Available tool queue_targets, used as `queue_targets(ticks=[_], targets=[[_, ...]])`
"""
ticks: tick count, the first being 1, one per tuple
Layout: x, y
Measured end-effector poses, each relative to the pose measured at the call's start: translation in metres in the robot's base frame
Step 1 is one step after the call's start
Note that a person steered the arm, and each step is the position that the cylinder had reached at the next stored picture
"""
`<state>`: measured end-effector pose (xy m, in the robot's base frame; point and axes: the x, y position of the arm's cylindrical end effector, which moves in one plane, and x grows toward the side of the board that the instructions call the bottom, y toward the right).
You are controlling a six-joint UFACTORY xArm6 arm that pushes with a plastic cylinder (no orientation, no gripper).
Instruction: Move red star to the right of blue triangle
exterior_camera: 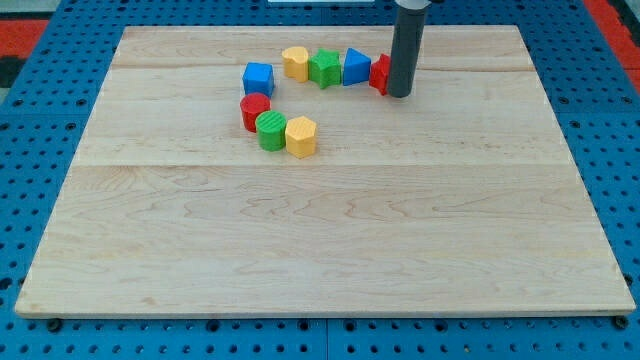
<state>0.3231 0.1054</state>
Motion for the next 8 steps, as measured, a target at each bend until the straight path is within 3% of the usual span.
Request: queue_targets(ticks=[2, 3, 4, 8], targets=[[-0.014, 0.025], [0.008, 0.057], [0.008, 0.007], [-0.031, 0.01]])
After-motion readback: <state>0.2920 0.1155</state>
